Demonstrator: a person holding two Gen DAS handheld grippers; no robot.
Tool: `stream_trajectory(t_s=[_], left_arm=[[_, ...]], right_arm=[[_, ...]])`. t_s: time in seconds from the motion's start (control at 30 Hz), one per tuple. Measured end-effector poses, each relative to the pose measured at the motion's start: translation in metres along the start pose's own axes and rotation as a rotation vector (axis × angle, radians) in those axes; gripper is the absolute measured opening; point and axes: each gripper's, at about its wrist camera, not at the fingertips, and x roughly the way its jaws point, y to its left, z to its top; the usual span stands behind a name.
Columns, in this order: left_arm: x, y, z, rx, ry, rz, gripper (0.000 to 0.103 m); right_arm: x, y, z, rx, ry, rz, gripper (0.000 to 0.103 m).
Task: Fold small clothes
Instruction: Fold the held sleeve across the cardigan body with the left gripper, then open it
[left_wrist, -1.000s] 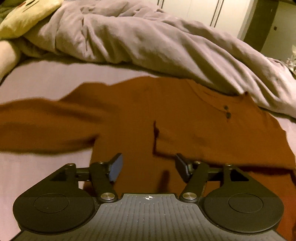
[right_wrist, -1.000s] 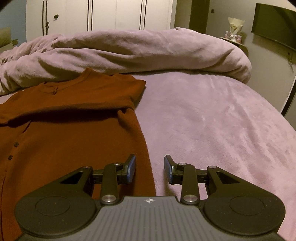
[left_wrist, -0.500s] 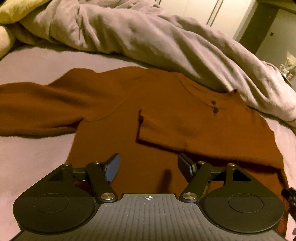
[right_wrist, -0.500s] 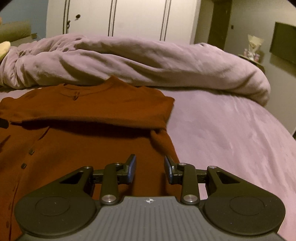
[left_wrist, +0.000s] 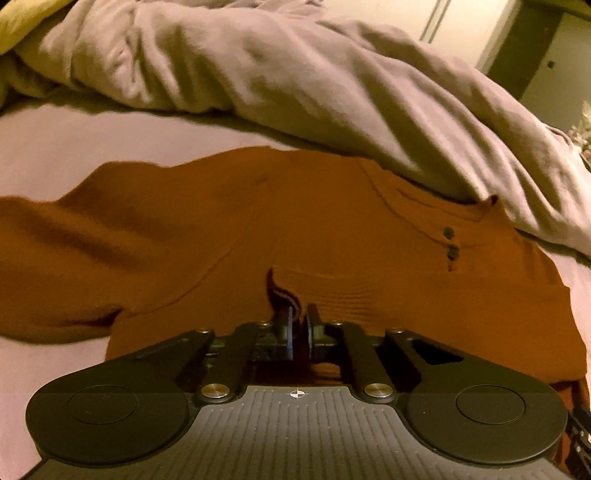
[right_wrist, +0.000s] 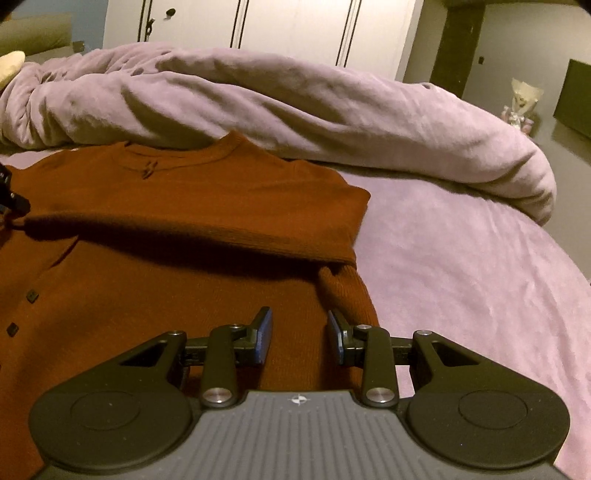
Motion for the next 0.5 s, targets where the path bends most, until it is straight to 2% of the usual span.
stream_trajectory(t_s=[0.1,0.23,0.3,0.4,0.5], left_arm=[[-0.003,-0.004,0.000,0.052,-0.021,0.033,0.007],[-0.013,-0.001,0.007,0.050,-0.067,0.066,0.007],[-0.013,0.002,0.010,0.065,-0.078,0.117,0.006],[-0.007,0.013,0.009,0.059,-0.031,0.174,0.007],[-0.020,0.037,0.000,-0.038,-0.031,0.123,0.025]], right_arm=[[0.000,-0.001,0.000,-0.003,-0.003,0.002,0.031],[0.001,-0.002,0.001,-0.006,-0.003,-0.003,0.031],[0.000,-0.002,0.000,-0.008,-0.001,-0.010,0.031],[0.001,-0.001,-0.002,-0.018,0.001,-0.022,0.031],[0.001,0.001,-0.004,-0.031,-0.001,-0.028,0.031]])
